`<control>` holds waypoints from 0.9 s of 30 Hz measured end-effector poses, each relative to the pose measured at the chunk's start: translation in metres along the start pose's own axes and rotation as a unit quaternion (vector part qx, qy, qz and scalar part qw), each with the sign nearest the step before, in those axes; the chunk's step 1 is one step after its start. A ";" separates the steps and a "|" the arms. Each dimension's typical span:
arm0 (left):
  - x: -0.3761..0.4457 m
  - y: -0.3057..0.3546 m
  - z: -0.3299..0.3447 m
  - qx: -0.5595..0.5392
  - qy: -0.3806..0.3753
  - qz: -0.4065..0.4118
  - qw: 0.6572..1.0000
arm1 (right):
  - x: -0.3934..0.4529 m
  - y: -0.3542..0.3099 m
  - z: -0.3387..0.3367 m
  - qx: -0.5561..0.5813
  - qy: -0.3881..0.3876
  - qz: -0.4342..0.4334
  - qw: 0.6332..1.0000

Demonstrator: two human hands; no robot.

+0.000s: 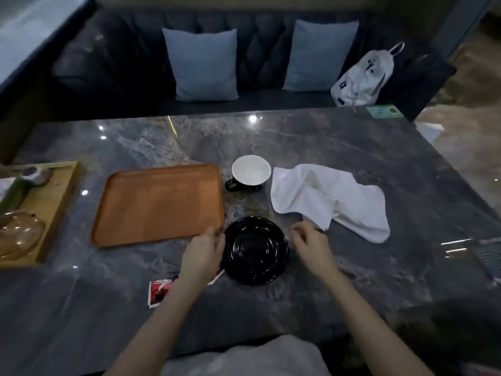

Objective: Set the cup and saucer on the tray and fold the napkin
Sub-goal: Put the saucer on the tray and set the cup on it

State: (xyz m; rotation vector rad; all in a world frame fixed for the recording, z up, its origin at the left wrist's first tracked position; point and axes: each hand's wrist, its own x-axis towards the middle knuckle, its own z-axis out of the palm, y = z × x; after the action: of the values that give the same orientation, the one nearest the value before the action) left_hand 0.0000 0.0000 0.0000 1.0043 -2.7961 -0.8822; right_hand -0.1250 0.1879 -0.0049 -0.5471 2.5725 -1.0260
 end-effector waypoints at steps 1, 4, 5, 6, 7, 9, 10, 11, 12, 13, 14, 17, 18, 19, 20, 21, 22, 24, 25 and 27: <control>-0.002 -0.002 0.005 -0.024 0.004 -0.014 1.000 | -0.004 0.003 0.004 0.015 0.028 0.010 0.999; -0.006 -0.009 0.019 -0.066 0.018 -0.044 0.997 | -0.014 0.009 0.016 0.027 0.062 0.045 0.997; -0.007 -0.011 0.024 -0.077 0.011 -0.053 0.996 | -0.016 0.013 0.020 0.031 0.053 0.055 0.997; -0.008 -0.011 0.028 -0.086 0.007 -0.059 0.995 | -0.017 0.016 0.025 0.038 0.045 0.069 0.996; -0.008 -0.011 0.031 -0.098 0.008 -0.059 0.993 | -0.017 0.018 0.029 0.051 0.036 0.084 0.995; -0.009 -0.009 0.034 -0.117 0.010 -0.068 0.991 | -0.017 0.022 0.038 0.081 0.010 0.112 0.990; -0.008 -0.008 0.036 -0.122 0.005 -0.078 0.989 | -0.017 0.023 0.042 0.096 0.000 0.120 0.988; -0.008 -0.008 0.038 -0.128 -0.001 -0.087 0.988 | -0.017 0.024 0.044 0.112 -0.007 0.127 0.986; -0.008 -0.006 0.038 -0.130 -0.006 -0.097 0.987 | -0.016 0.025 0.046 0.124 -0.013 0.131 0.984; -0.007 -0.006 0.039 -0.132 -0.009 -0.102 0.986 | -0.015 0.025 0.046 0.136 -0.020 0.134 0.981; -0.007 -0.006 0.039 -0.132 -0.011 -0.106 0.985 | -0.014 0.025 0.046 0.145 -0.028 0.137 0.980; -0.007 -0.005 0.037 -0.137 -0.030 -0.113 0.984 | -0.010 0.023 0.043 0.170 -0.070 0.151 0.971; -0.007 -0.004 0.035 -0.135 -0.043 -0.113 0.983 | -0.009 0.022 0.041 0.181 -0.085 0.160 0.967; -0.005 -0.004 0.033 -0.133 -0.057 -0.114 0.983 | -0.006 0.022 0.040 0.190 -0.097 0.171 0.962; -0.004 -0.004 0.032 -0.129 -0.071 -0.113 0.983 | -0.004 0.022 0.038 0.196 -0.107 0.181 0.958; -0.001 -0.005 0.031 -0.121 -0.088 -0.110 0.983 | -0.002 0.021 0.037 0.199 -0.117 0.187 0.955; 0.001 -0.005 0.030 -0.111 -0.100 -0.106 0.983 | 0.000 0.021 0.035 0.200 -0.128 0.191 0.952; 0.005 -0.007 0.027 -0.120 -0.121 -0.107 0.980 | 0.003 0.019 0.030 0.196 -0.152 0.196 0.949; 0.007 -0.008 0.025 -0.145 -0.133 -0.116 0.974 | 0.005 0.018 0.028 0.194 -0.162 0.196 0.948; 0.008 -0.008 0.019 -0.208 -0.158 -0.139 0.955 | 0.009 0.014 0.021 0.196 -0.175 0.194 0.945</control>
State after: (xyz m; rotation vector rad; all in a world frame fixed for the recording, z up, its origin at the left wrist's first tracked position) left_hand -0.0060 0.0005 -0.0213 1.2907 -2.5452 -1.7190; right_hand -0.1270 0.1805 -0.0307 -0.0946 1.9840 -1.1334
